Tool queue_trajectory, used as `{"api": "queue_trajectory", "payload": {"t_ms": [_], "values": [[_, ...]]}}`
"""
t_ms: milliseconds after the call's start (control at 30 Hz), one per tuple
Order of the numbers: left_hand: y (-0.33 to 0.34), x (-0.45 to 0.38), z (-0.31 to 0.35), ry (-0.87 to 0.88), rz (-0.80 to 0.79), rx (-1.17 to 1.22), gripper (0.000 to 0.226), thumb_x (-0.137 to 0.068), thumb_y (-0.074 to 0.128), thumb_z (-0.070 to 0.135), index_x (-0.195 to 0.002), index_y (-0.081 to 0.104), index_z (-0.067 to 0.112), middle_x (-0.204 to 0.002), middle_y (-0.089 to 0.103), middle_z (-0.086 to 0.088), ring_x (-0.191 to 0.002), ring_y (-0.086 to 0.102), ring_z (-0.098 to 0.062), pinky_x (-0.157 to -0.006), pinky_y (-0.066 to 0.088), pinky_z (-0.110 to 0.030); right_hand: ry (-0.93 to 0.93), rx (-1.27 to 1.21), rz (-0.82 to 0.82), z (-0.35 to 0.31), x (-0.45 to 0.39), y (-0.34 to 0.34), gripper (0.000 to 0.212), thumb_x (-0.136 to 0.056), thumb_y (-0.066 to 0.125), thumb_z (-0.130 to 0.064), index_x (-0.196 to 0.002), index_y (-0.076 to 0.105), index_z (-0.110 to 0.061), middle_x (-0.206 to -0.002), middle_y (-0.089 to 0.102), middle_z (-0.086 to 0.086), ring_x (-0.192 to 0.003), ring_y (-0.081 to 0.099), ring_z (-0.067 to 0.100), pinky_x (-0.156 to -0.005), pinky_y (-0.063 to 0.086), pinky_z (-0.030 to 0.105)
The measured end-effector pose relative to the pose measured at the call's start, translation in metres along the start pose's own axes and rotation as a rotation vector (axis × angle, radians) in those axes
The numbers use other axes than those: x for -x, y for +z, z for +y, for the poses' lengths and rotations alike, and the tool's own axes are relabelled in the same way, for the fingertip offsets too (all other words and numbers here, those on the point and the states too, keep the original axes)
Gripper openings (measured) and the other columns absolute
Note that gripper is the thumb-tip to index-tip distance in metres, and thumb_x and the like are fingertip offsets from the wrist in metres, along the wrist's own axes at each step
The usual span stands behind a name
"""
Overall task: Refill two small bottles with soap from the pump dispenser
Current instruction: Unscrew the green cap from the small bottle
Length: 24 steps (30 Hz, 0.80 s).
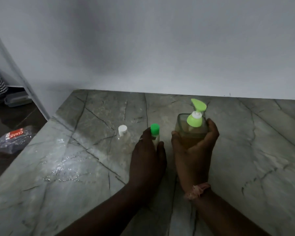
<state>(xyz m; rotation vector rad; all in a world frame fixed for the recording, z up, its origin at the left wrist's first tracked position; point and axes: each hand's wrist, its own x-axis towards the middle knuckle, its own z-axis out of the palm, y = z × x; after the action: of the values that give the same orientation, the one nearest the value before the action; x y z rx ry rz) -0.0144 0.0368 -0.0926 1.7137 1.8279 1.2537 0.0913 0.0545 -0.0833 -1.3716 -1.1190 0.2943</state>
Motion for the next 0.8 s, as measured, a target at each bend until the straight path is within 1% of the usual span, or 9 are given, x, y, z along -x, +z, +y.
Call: {"api": "queue_trajectory", "payload": {"t_ms": [67,133,300,367,433,500,600,700,800], "values": [[-0.003,0.002,-0.005,0.036,0.010,0.007,0.046,-0.097,0.057,0.032,-0.138,0.038,0.028,-0.116,0.061,0.006,-0.099,0.060,-0.011,-0.082,0.052,-0.030,-0.020,-0.017,-0.001,0.000,0.001,0.000,0.093,-0.074,0.084,-0.030,-0.146,0.026,-0.025,-0.148,0.039,0.000,-0.130,0.046,0.020,-0.095,0.052,0.034],[-0.008,0.003,-0.008,0.077,0.027,-0.002,0.042,-0.095,0.059,0.031,-0.133,0.041,0.026,-0.111,0.061,0.007,-0.094,0.061,-0.012,-0.077,0.049,-0.028,-0.040,-0.023,0.008,0.000,0.003,-0.002,0.091,-0.071,0.084,-0.034,-0.143,0.029,-0.029,-0.144,0.044,-0.002,-0.123,0.052,0.018,-0.092,0.054,0.036],[-0.035,0.024,-0.011,0.095,0.025,0.067,0.025,-0.091,0.062,0.027,-0.111,0.047,0.024,-0.099,0.066,0.005,-0.083,0.065,-0.016,-0.071,0.054,-0.034,-0.064,-0.028,-0.009,-0.015,0.025,-0.016,0.084,-0.069,0.082,-0.042,-0.138,0.034,-0.034,-0.134,0.052,-0.008,-0.112,0.058,0.015,-0.089,0.050,0.031],[-0.049,0.045,-0.012,0.098,-0.010,0.095,0.023,-0.091,0.061,0.025,-0.109,0.047,0.025,-0.098,0.066,0.006,-0.080,0.064,-0.010,-0.064,0.051,-0.029,-0.056,-0.029,-0.015,-0.024,0.039,-0.026,0.084,-0.068,0.081,-0.043,-0.138,0.035,-0.035,-0.134,0.052,-0.008,-0.113,0.057,0.015,-0.090,0.048,0.029],[-0.063,0.067,-0.013,0.096,-0.058,0.122,0.023,-0.091,0.060,0.024,-0.112,0.050,0.025,-0.103,0.066,0.008,-0.083,0.063,-0.006,-0.060,0.045,-0.021,-0.060,-0.040,-0.044,-0.034,0.054,-0.038,0.085,-0.068,0.081,-0.043,-0.139,0.035,-0.034,-0.134,0.051,-0.007,-0.114,0.055,0.015,-0.092,0.048,0.031],[-0.076,0.083,-0.013,0.075,-0.081,0.150,0.023,-0.091,0.059,0.025,-0.113,0.053,0.026,-0.104,0.067,0.007,-0.084,0.064,-0.007,-0.061,0.045,-0.022,-0.083,-0.036,-0.069,-0.043,0.069,-0.050,0.084,-0.068,0.082,-0.042,-0.138,0.036,-0.033,-0.133,0.053,-0.006,-0.112,0.056,0.017,-0.092,0.050,0.033],[-0.094,0.104,-0.010,0.044,-0.098,0.189,0.020,-0.093,0.058,0.028,-0.113,0.055,0.026,-0.098,0.066,0.006,-0.083,0.064,-0.008,-0.062,0.050,-0.027,-0.104,-0.041,-0.128,-0.054,0.093,-0.067,0.081,-0.067,0.083,-0.041,-0.135,0.038,-0.032,-0.129,0.055,-0.005,-0.106,0.059,0.017,-0.086,0.051,0.030],[-0.108,0.120,-0.011,0.038,-0.125,0.219,0.017,-0.091,0.058,0.026,-0.107,0.057,0.027,-0.091,0.067,0.001,-0.083,0.066,-0.016,-0.073,0.055,-0.040,-0.105,-0.049,-0.177,-0.061,0.114,-0.078,0.081,-0.067,0.085,-0.041,-0.133,0.040,-0.033,-0.125,0.056,-0.008,-0.099,0.057,0.012,-0.080,0.048,0.024],[-0.115,0.127,-0.012,0.037,-0.130,0.247,0.016,-0.088,0.060,0.026,-0.104,0.058,0.028,-0.090,0.068,0.000,-0.085,0.067,-0.019,-0.080,0.055,-0.046,-0.120,-0.057,-0.171,-0.064,0.129,-0.086,0.081,-0.066,0.085,-0.040,-0.133,0.040,-0.032,-0.124,0.055,-0.009,-0.099,0.058,0.011,-0.079,0.048,0.021]]}}
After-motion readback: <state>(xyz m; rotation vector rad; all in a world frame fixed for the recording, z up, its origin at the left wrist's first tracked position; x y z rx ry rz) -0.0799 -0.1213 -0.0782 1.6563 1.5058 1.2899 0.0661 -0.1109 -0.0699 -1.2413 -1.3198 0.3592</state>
